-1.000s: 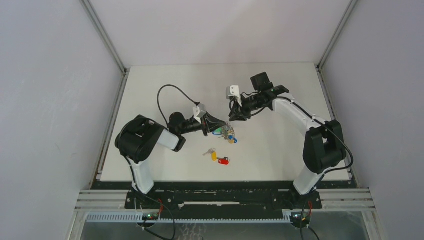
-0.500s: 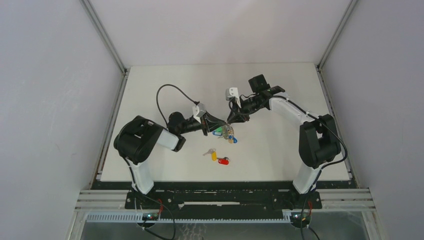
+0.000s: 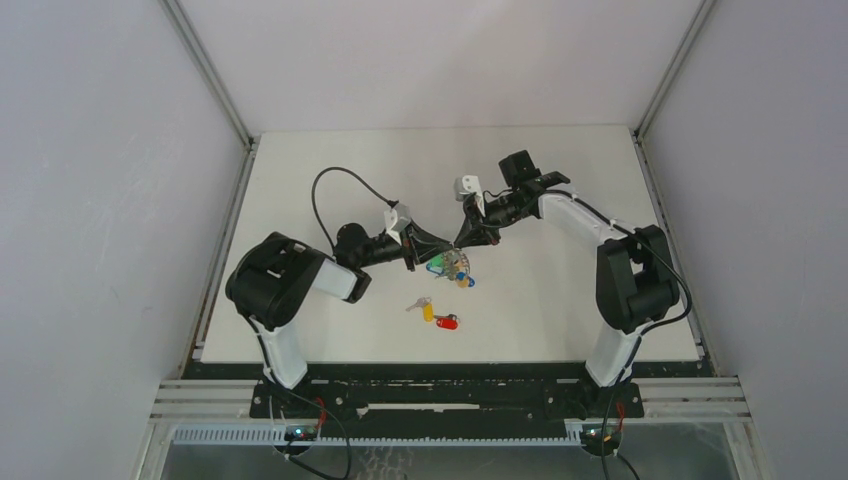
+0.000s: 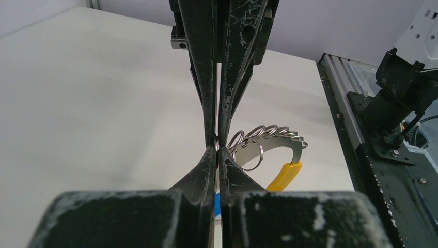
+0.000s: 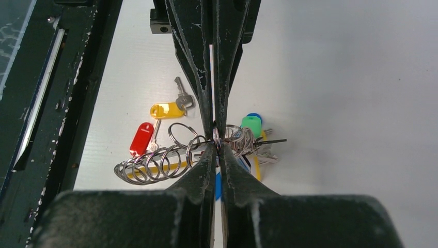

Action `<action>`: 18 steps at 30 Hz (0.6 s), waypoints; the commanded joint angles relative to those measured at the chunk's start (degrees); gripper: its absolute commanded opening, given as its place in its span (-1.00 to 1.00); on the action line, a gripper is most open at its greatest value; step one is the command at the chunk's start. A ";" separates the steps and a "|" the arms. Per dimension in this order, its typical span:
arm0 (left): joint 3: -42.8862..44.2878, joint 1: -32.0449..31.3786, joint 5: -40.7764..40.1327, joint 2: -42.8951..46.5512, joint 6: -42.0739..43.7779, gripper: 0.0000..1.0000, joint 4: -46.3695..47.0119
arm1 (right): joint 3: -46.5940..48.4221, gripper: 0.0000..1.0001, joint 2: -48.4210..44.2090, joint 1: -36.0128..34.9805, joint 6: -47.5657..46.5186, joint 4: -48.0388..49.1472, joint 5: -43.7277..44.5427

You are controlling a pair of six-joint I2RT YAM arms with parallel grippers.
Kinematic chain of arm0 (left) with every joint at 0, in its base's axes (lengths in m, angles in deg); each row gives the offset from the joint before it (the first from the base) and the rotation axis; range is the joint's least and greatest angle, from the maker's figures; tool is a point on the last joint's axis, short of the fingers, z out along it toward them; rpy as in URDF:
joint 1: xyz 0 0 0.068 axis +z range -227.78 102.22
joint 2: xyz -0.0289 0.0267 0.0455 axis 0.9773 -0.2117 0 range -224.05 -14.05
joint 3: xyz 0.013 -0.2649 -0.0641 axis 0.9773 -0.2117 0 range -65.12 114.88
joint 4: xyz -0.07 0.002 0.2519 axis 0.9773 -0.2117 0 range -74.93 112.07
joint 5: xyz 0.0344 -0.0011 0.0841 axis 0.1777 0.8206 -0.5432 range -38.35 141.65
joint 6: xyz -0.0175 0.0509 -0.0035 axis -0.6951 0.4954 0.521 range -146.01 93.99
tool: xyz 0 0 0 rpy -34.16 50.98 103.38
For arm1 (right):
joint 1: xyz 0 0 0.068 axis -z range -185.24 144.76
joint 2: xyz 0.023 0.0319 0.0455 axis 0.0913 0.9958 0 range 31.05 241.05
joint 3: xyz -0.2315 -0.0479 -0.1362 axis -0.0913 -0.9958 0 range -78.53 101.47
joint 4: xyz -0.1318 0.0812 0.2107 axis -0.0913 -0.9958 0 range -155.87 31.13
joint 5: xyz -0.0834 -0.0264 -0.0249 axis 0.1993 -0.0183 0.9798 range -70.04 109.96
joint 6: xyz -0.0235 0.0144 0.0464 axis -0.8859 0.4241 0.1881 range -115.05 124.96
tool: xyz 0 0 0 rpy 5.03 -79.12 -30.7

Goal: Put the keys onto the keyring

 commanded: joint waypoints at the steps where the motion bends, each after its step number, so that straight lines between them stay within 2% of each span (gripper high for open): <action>1: 2.63 0.06 0.12 1.40 -0.95 -0.84 3.46 | 0.18 -1.00 -2.57 -0.78 1.18 -0.26 2.76; 7: 1.76 0.01 0.09 1.22 0.53 -0.47 3.45 | 3.17 -1.00 -4.51 -4.22 2.41 -3.63 13.66; 12: 1.17 0.01 0.13 0.74 1.97 -0.40 3.50 | 9.46 -1.00 -2.55 -7.80 1.87 -10.03 22.92; 18: 0.67 0.10 -0.57 0.52 3.51 -0.40 3.37 | 15.06 -1.00 -0.04 -11.56 1.79 -14.76 30.62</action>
